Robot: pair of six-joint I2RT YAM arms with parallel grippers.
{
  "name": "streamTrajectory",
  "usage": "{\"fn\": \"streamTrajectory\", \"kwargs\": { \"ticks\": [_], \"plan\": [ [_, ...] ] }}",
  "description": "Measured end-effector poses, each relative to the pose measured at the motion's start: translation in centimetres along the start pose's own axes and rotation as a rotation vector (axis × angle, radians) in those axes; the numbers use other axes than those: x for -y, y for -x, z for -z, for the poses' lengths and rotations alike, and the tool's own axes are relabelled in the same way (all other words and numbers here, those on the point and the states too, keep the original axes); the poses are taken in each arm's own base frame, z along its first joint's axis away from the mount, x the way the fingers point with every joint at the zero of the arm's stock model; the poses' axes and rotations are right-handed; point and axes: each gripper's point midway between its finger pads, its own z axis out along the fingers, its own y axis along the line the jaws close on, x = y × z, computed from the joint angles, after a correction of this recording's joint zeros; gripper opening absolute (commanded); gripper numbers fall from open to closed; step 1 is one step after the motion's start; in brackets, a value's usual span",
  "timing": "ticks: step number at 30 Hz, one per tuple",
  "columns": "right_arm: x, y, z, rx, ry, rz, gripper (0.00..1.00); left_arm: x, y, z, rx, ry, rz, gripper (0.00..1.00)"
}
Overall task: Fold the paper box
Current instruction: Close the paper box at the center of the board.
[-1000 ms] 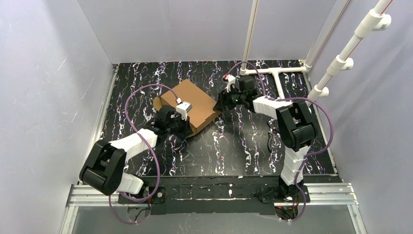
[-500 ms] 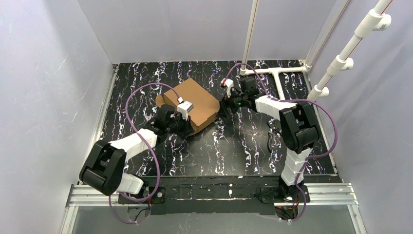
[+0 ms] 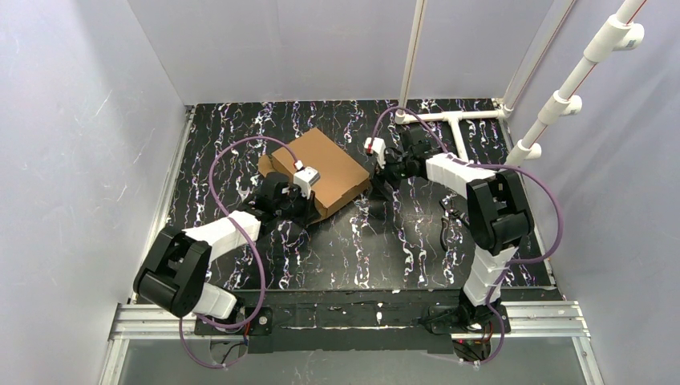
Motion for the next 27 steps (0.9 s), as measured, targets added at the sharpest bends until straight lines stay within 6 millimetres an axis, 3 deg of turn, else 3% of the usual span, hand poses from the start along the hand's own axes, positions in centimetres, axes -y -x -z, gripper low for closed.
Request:
{"fn": "streamTrajectory", "kwargs": {
  "ticks": [6,9,15,23,27],
  "plan": [
    [-1.5,2.1,2.5,0.037,0.065,0.352,0.97,-0.1,-0.3,-0.2,-0.011,-0.002,0.005,0.0],
    [-2.5,2.9,2.8,0.085,0.132,0.562,0.98,-0.1,-0.3,-0.2,-0.01,-0.003,0.002,0.0],
    [-3.7,2.6,0.9,0.144,0.225,0.862,0.87,0.1,-0.1,-0.3,-0.001,-0.013,-0.005,0.0],
    [-3.6,1.9,-1.8,0.128,0.159,0.963,0.7,0.5,0.2,-0.4,0.01,-0.025,-0.015,0.0],
    [-2.8,2.8,-2.8,0.125,0.079,1.013,0.57,0.4,0.2,-0.5,0.014,-0.024,-0.014,0.0]
  ]
}}
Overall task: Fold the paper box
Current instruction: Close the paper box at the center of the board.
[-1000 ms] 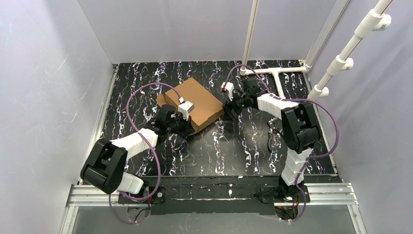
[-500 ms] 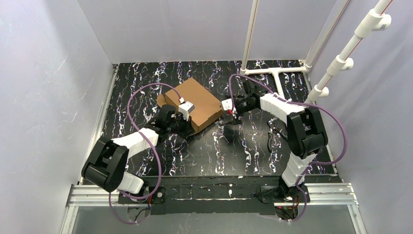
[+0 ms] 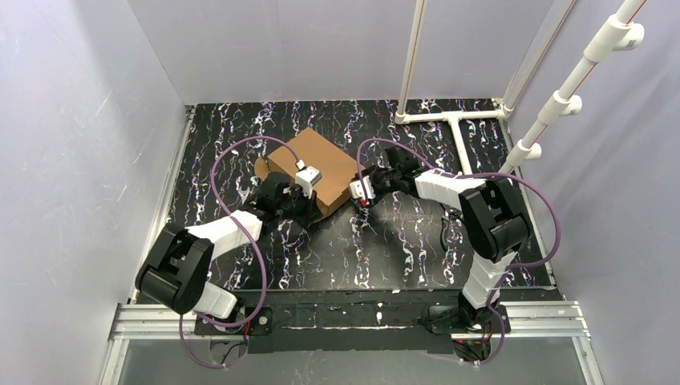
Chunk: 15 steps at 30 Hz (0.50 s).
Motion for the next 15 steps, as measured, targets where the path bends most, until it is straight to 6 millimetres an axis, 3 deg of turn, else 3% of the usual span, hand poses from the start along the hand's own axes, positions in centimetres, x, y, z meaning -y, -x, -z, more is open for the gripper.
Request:
{"fn": "streamTrajectory", "kwargs": {
  "ticks": [10,15],
  "plan": [
    [1.6,-0.3,-0.9,-0.063,-0.09,0.075,0.37,0.1,-0.1,-0.6,0.002,0.026,0.012,0.0],
    [1.9,-0.2,-1.1,-0.075,-0.109,0.041,0.33,0.1,-0.4,-0.9,0.031,0.043,0.027,0.0]
  ]
}}
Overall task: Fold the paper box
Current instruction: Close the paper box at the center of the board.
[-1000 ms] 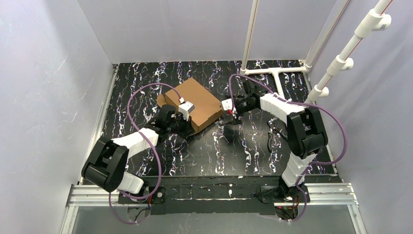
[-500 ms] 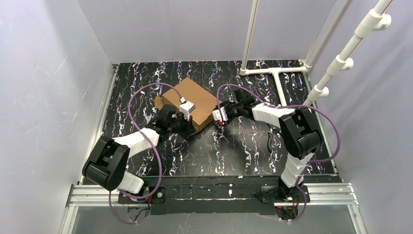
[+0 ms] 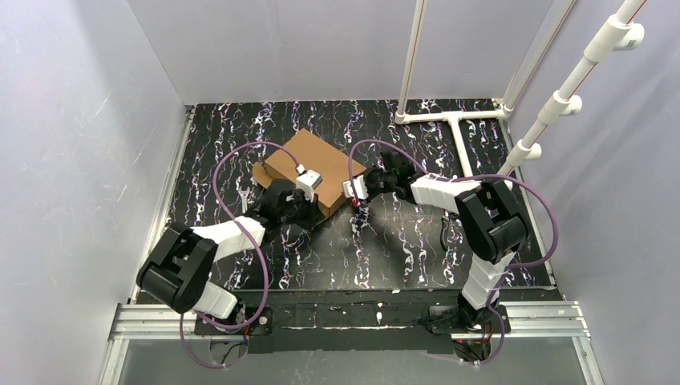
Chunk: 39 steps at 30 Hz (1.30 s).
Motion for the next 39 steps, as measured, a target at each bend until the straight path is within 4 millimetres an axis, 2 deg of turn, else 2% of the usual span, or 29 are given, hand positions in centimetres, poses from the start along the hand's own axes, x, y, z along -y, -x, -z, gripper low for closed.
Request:
{"fn": "streamTrajectory", "kwargs": {
  "ticks": [8,16,21,24,26,28,30,32,35,39],
  "plan": [
    [-0.1,0.4,-0.6,-0.03,-0.008,-0.019,0.32,-0.4,-0.5,0.0,0.066,0.05,0.05,0.0],
    [0.2,0.8,-1.1,-0.054,-0.032,-0.028,0.3,-1.0,0.4,0.9,0.148,0.139,0.136,0.0],
    [0.7,0.5,-1.0,-0.078,-0.059,-0.056,0.3,0.4,1.0,0.6,0.171,0.104,0.11,0.0],
    [1.1,0.6,-1.0,-0.08,-0.079,-0.079,0.3,2.5,1.4,0.4,0.18,-0.008,0.065,0.0],
    [1.1,0.7,-1.1,-0.079,-0.081,-0.087,0.3,2.8,1.5,0.3,0.182,-0.016,0.064,0.01],
    [0.9,0.6,-1.2,-0.081,-0.074,-0.095,0.38,2.4,0.5,-0.6,0.154,0.0,0.09,0.17],
    [0.1,0.9,-1.4,-0.073,-0.051,-0.101,0.46,2.1,-0.5,-1.4,0.126,0.012,0.125,0.29],
    [-0.4,1.0,-1.4,-0.065,-0.038,-0.106,0.52,2.4,0.1,-1.7,0.136,-0.005,0.147,0.41],
    [-0.8,1.0,-1.1,-0.058,-0.016,-0.122,0.63,3.0,0.3,-1.5,0.132,-0.027,0.16,0.52],
    [-2.4,1.3,0.4,-0.028,0.053,-0.191,0.71,3.5,1.6,0.3,0.154,-0.028,0.151,0.72]
  ]
}}
